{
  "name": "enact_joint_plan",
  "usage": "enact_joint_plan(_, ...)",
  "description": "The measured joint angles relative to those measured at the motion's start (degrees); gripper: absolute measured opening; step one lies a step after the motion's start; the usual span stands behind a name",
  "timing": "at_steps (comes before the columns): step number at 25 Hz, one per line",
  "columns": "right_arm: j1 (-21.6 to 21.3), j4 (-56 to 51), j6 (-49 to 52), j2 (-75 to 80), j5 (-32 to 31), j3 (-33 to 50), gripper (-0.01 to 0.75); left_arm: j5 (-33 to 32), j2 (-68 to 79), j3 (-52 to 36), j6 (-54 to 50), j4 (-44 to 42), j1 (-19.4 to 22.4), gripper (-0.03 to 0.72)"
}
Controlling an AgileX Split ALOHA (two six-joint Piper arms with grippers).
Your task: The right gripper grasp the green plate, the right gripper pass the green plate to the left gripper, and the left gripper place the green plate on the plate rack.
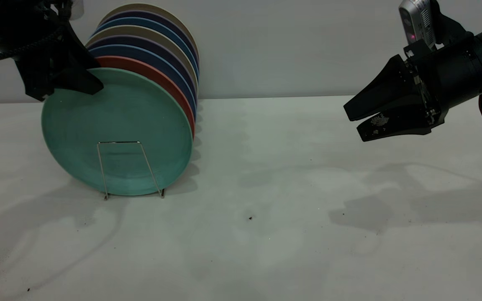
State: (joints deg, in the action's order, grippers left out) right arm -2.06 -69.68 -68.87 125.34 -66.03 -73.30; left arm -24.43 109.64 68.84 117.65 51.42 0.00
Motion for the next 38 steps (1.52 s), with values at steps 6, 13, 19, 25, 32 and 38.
enact_joint_plan(6,0.0,0.02,0.0,0.0,0.0,0.0,0.573,-0.06,-3.01,0.0,2.77,-2.11,0.0,0.401)
enact_joint_plan(13,0.0,0.06,0.07,0.0,0.0,0.0,0.572,-13.97,-12.86,0.04,-14.51,-15.72,0.8,0.402)
enact_joint_plan(19,0.0,6.87,7.36,0.0,3.35,-1.43,0.572,-27.78,-16.18,0.04,-55.97,-31.51,1.47,0.367)
enact_joint_plan(25,0.96,33.84,36.21,0.0,4.76,-11.0,0.572,-26.91,-17.04,0.1,-113.37,-51.42,1.5,0.344)
enact_joint_plan(32,2.82,59.64,58.87,-1.52,-1.83,-20.64,0.571,-32.12,-21.27,0.1,-126.3,-62.55,1.5,0.34)
enact_joint_plan(38,3.04,63.16,61.34,-11.27,-2.76,-19.18,0.571,-37.22,-31.61,0.1,-122.53,-58.63,1.5,0.339)
